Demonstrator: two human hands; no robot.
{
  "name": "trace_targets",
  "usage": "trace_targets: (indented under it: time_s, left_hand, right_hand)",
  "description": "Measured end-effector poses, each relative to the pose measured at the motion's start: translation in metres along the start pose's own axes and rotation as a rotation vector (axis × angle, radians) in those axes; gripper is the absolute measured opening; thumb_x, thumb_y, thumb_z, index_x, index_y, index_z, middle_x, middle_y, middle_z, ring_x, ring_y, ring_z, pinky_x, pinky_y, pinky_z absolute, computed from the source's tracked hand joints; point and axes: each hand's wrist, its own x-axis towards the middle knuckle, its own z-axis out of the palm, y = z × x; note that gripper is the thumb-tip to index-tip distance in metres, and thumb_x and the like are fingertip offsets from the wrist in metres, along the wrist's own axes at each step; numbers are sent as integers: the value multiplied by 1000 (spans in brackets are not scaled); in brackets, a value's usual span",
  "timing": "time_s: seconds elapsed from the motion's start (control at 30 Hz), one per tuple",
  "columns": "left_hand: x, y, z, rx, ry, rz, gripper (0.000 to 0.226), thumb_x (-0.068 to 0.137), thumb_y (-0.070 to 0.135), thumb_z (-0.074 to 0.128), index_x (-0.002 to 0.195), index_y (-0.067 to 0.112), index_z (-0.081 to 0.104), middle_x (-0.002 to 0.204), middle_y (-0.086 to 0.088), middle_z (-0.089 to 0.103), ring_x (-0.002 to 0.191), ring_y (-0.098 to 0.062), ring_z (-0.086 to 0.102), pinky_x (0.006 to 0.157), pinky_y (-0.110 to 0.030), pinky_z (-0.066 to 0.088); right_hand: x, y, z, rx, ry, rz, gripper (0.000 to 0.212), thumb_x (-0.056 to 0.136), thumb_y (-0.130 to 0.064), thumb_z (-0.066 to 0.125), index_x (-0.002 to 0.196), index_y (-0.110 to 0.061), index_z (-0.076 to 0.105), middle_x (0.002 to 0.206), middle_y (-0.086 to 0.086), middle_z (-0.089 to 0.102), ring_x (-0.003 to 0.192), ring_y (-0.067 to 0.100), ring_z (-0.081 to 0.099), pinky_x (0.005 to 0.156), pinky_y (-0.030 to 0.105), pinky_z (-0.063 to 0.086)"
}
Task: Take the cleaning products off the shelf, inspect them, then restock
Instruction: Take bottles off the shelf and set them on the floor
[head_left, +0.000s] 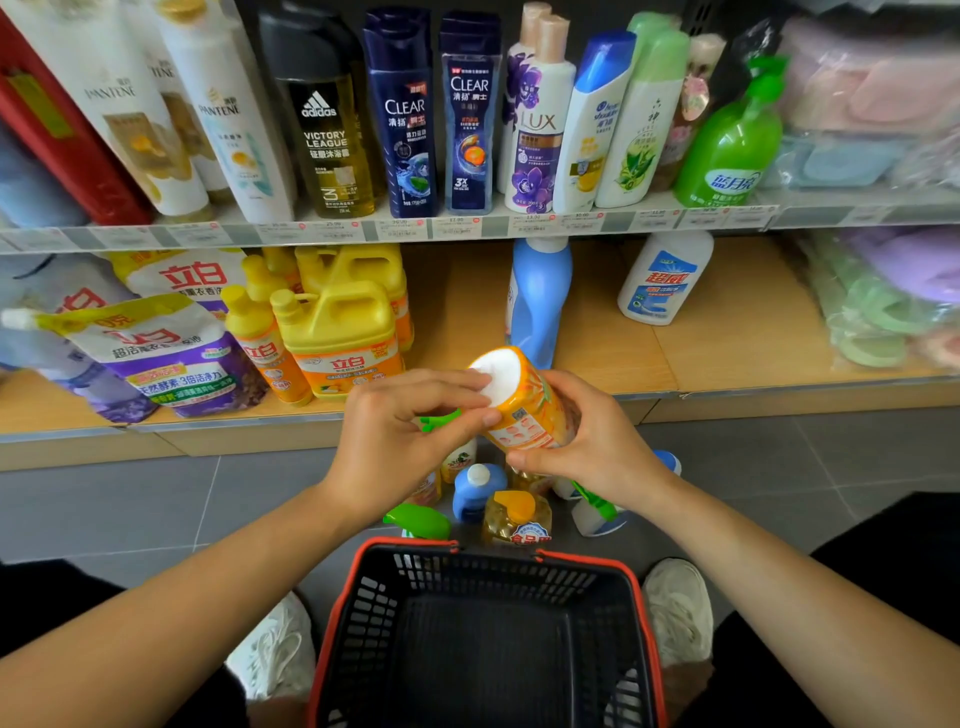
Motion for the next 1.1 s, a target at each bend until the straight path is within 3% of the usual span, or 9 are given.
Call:
trace_targets:
  time_s: [0.17, 0.3, 0.47, 0.57, 0.7, 0.8, 0.87, 0.97, 1.1]
  left_hand:
    - [5, -5, 2, 68, -103, 13, 29, 92, 21, 68, 118, 10, 74, 119, -5, 69, 111, -22, 65, 85, -42, 58]
    - [3, -10, 5, 39, -124, 48, 25, 91, 13, 70, 115, 8, 76, 122, -5, 69, 115, -20, 65, 91, -36, 56]
    - [2, -13, 13, -191, 2, -271, 29, 84, 11, 80, 111, 17, 70, 109, -3, 70, 103, -14, 69, 75, -23, 57]
    - [-1, -26, 16, -236, -175, -482, 54, 82, 17, 83, 130, 17, 59, 120, 2, 69, 110, -12, 66, 83, -22, 57]
    - [-9, -37, 27, -238, -512, -537, 78, 77, 36, 83, 146, 25, 49, 136, 12, 63, 125, -5, 58, 103, -27, 50]
    - [-10, -43, 27, -260, -608, -597, 65, 78, 47, 84, 136, 35, 56, 126, 20, 68, 117, 0, 62, 91, -20, 53]
    - [-10, -48, 25, -302, -625, -659, 64, 74, 51, 82, 131, 32, 60, 124, 15, 70, 114, -4, 65, 95, -28, 55]
    - [-13, -56, 23, -409, -589, -741, 57, 67, 37, 88, 117, 21, 67, 118, -1, 71, 90, -32, 63, 86, -52, 48]
    - [-14, -58, 21, -430, -485, -715, 44, 64, 20, 94, 102, 24, 71, 99, 4, 68, 88, -27, 56, 82, -50, 43]
  right_hand:
    - [0, -5, 2, 22, -40, -22, 92, 65, -42, 91, 144, -38, 44, 129, -11, 64, 120, 10, 62, 98, 38, 54]
    - [2, -5, -1, 72, -24, 16, 86, 59, -36, 93, 135, -33, 53, 118, -8, 70, 108, 12, 69, 92, 37, 58]
    - [5, -7, -9, 182, 49, 64, 73, 54, -33, 92, 121, -31, 62, 111, -6, 74, 104, 14, 70, 87, 35, 56]
    - [7, -8, -14, 354, 86, 110, 69, 53, -23, 93, 116, -24, 64, 113, 4, 74, 109, 25, 69, 94, 47, 56]
    - [6, -12, -14, 594, 27, 115, 59, 70, -5, 80, 125, -9, 58, 121, 14, 70, 114, 32, 67, 87, 46, 57]
    - [6, -15, -15, 734, -18, 96, 49, 78, -1, 71, 125, -9, 59, 124, 15, 68, 119, 33, 64, 88, 45, 58]
    - [7, -13, -19, 770, -14, 75, 48, 80, 0, 69, 126, -10, 58, 125, 14, 67, 121, 33, 63, 87, 43, 57]
    - [10, -10, -29, 747, 70, 76, 63, 78, -1, 72, 135, -16, 49, 126, 10, 63, 121, 32, 62, 82, 41, 58]
    - [12, -7, -51, 703, 120, 168, 82, 68, -17, 90, 138, -15, 49, 125, 6, 65, 119, 28, 64, 83, 44, 58]
